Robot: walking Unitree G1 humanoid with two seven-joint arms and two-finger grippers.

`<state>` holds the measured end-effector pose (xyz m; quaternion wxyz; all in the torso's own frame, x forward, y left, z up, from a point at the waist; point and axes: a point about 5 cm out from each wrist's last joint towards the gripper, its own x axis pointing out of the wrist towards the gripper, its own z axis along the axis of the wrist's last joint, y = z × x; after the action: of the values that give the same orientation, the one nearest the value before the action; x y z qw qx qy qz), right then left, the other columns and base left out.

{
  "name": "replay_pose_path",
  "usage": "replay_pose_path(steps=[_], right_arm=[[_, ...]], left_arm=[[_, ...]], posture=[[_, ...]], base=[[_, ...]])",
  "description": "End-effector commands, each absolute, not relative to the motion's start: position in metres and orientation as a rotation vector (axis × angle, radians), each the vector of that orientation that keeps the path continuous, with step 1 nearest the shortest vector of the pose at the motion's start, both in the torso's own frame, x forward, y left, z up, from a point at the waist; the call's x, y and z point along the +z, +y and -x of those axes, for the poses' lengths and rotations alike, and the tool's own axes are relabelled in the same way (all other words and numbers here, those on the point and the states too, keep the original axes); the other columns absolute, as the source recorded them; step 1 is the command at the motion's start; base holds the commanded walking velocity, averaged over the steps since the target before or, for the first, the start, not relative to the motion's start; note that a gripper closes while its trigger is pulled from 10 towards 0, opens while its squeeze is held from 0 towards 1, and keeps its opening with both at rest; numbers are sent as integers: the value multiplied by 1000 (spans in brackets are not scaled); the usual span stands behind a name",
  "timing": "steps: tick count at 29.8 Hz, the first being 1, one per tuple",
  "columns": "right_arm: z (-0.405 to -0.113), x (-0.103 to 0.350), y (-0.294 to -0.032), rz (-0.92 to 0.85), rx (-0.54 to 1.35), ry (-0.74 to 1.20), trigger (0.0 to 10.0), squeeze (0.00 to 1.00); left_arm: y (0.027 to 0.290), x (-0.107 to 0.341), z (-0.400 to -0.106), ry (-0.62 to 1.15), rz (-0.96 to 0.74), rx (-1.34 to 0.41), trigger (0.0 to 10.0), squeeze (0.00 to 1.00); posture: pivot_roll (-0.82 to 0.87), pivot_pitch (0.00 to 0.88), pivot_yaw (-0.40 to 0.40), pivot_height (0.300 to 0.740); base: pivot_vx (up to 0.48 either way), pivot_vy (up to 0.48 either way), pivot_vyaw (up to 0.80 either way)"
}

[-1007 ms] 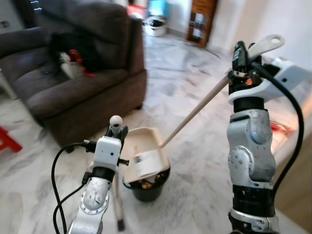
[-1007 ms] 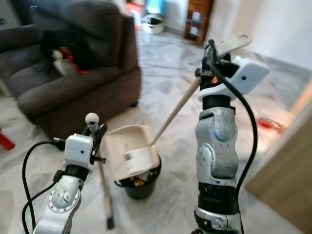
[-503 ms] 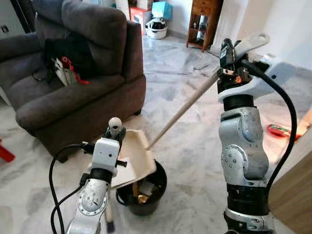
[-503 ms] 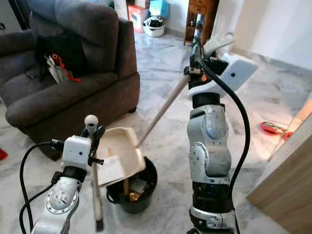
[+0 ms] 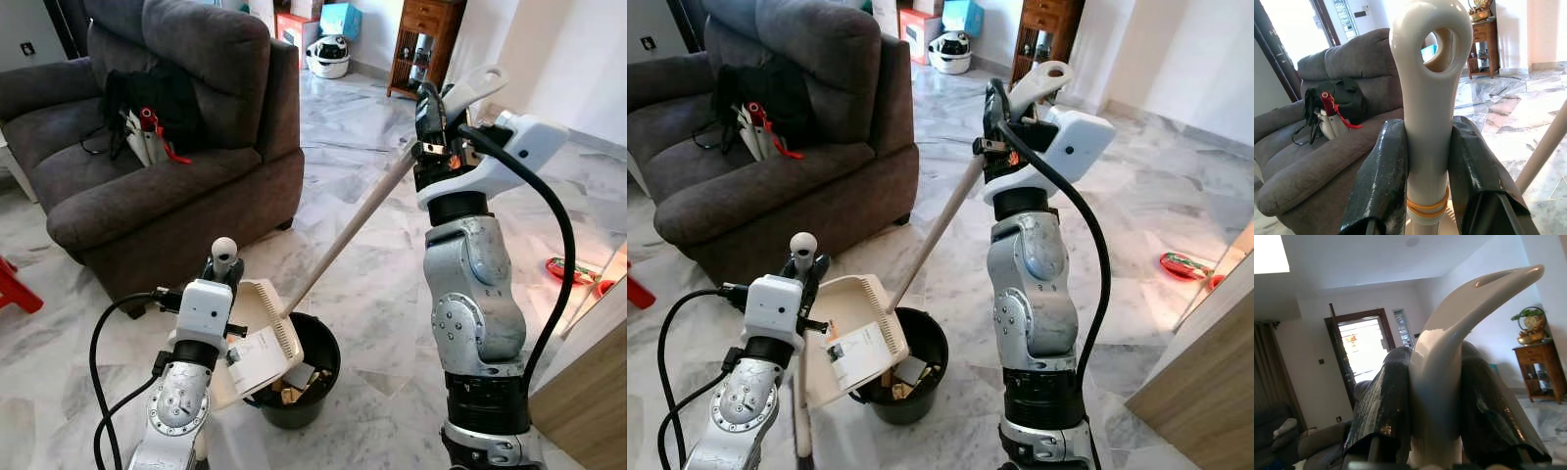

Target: Sweep floor

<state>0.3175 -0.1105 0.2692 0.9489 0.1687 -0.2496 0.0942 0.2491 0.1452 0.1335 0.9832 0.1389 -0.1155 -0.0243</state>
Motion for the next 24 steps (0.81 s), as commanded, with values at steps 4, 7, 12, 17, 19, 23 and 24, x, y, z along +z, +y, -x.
replay_pose_path(steps=[4, 7, 12, 17, 19, 23, 24], right_arm=[[-311, 279, -107, -380, 230, -553, 10000, 0], [-308, 283, -108, -383, 227, -604, 10000, 0], [-299, 292, -109, -326, 235, -710, 10000, 0], [-296, 292, -108, -361, 232, -724, 10000, 0], [-296, 292, -108, -362, 227, -726, 10000, 0], [-292, 291, -105, -272, 226, -759, 10000, 0], [-291, 291, -104, -260, 226, -765, 10000, 0]], left_arm=[[148, 142, -249, -285, -304, -29, 10000, 0], [151, 142, -249, -287, -333, -26, 10000, 0], [150, 142, -250, -290, -335, -29, 10000, 0], [149, 143, -250, -294, -334, -33, 10000, 0], [149, 143, -250, -295, -334, -33, 10000, 0], [149, 143, -250, -295, -336, -31, 10000, 0], [149, 143, -250, -295, -336, -31, 10000, 0]], posture=[[58, 0, -2, 740], [58, 0, -2, 740], [56, 0, -2, 740], [59, 0, -2, 740], [59, 0, -2, 740], [60, 0, -2, 740], [60, 0, -2, 740]], base=[[0, 0, 0], [0, 0, 0], [0, 0, 0], [0, 0, 0], [0, 0, 0], [0, 0, 0], [0, 0, 0]])
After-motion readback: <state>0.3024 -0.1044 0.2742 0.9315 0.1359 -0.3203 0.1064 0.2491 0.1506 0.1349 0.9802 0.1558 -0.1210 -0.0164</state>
